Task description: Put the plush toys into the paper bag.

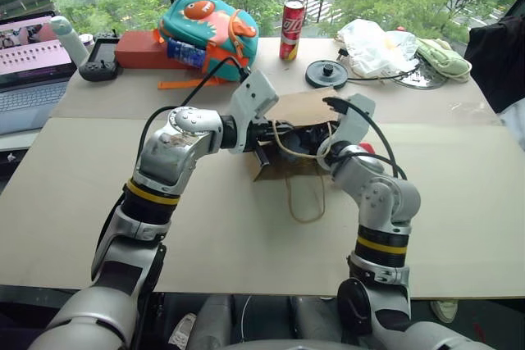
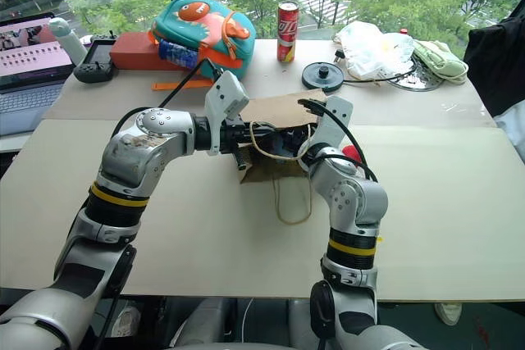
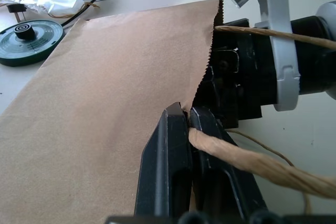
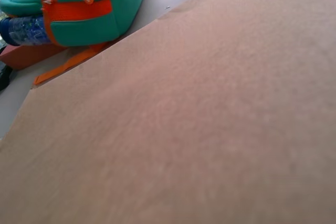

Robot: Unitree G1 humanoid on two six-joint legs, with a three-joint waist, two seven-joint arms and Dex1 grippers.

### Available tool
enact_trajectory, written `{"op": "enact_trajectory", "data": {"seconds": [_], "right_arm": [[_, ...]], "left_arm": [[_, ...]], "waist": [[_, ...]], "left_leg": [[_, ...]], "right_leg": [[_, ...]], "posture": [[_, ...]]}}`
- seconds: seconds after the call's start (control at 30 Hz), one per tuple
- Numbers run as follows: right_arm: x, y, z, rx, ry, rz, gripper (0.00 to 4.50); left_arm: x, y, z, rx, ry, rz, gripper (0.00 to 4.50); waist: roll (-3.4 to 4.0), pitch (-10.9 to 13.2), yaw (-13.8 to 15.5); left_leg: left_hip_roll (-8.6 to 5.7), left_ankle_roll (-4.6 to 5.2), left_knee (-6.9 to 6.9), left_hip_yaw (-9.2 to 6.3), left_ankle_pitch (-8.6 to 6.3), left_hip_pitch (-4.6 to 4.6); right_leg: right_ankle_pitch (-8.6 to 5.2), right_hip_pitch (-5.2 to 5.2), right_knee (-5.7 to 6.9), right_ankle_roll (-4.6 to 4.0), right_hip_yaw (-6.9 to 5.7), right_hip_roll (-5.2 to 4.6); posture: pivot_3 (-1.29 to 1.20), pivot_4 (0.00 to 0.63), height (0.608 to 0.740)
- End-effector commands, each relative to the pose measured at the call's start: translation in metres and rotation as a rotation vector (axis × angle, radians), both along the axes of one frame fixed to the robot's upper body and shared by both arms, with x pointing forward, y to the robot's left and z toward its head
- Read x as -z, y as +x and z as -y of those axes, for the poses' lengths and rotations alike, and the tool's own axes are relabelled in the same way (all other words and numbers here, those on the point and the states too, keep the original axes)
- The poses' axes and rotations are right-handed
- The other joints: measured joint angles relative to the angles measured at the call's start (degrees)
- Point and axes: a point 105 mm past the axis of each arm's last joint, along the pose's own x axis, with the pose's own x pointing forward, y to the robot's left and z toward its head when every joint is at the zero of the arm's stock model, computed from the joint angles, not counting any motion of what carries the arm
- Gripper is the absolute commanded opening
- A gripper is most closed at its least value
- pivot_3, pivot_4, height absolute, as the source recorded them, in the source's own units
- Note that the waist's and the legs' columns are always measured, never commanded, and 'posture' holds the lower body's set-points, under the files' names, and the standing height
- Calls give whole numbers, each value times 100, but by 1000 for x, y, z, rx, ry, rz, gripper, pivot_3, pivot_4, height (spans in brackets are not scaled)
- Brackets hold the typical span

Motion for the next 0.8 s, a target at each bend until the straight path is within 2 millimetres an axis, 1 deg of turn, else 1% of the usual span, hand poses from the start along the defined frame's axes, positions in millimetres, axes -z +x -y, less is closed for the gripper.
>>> {"op": "enact_trajectory", "data": {"seconds": [0.03,0.17,0.3,0.4,0.5,0.67,0.73,0.77,0.8], "right_arm": [[-24,-17,-10,-67,11,85,4360],[-24,-34,-7,-106,-29,85,4360],[-22,-61,2,-161,-92,96,4360],[-18,-77,18,-173,-149,98,4360],[-13,-86,36,-157,-194,84,4360],[-7,-86,62,-84,-245,46,4360],[5,-77,82,24,-307,-24,4360],[12,-69,91,94,-311,-62,4360],[17,-63,96,138,-313,-86,4360]], "left_arm": [[-7,0,1,5,-7,37,179],[-7,1,0,-1,-6,39,179],[-6,2,-2,-9,-5,39,179],[-5,3,-3,-14,-4,39,179],[-4,3,-4,-17,-2,38,179],[-3,4,-6,-23,0,38,179],[-3,5,-7,-27,1,41,179],[-3,5,-7,-29,1,43,179],[-3,5,-7,-30,1,44,179]], "waist": [[0,0,3],[0,0,9],[0,0,26],[0,0,42],[0,0,51],[0,0,31],[0,0,31],[0,0,36],[0,0,37]], "left_leg": [[0,0,0,0,0,0],[0,0,0,0,0,-3],[0,0,0,-1,0,-5],[0,0,2,-1,0,-7],[-1,0,5,1,0,-6],[1,0,4,5,0,-2],[1,0,3,5,0,-2],[1,0,3,5,0,-2],[0,0,4,6,0,-2]], "right_leg": [[0,0,0,0,0,0],[0,-1,-2,0,-1,0],[0,-2,-4,0,-1,0],[-1,-1,-6,1,-2,0],[-2,2,-9,2,-1,0],[-4,3,-9,6,1,2],[-4,2,-8,7,2,4],[-5,3,-8,7,2,4],[-5,3,-9,8,3,4]], "posture": [[0,150,739],[0,150,739],[0,150,739],[0,150,739],[0,150,739],[0,150,739],[0,150,739],[0,150,739],[0,150,739]]}}
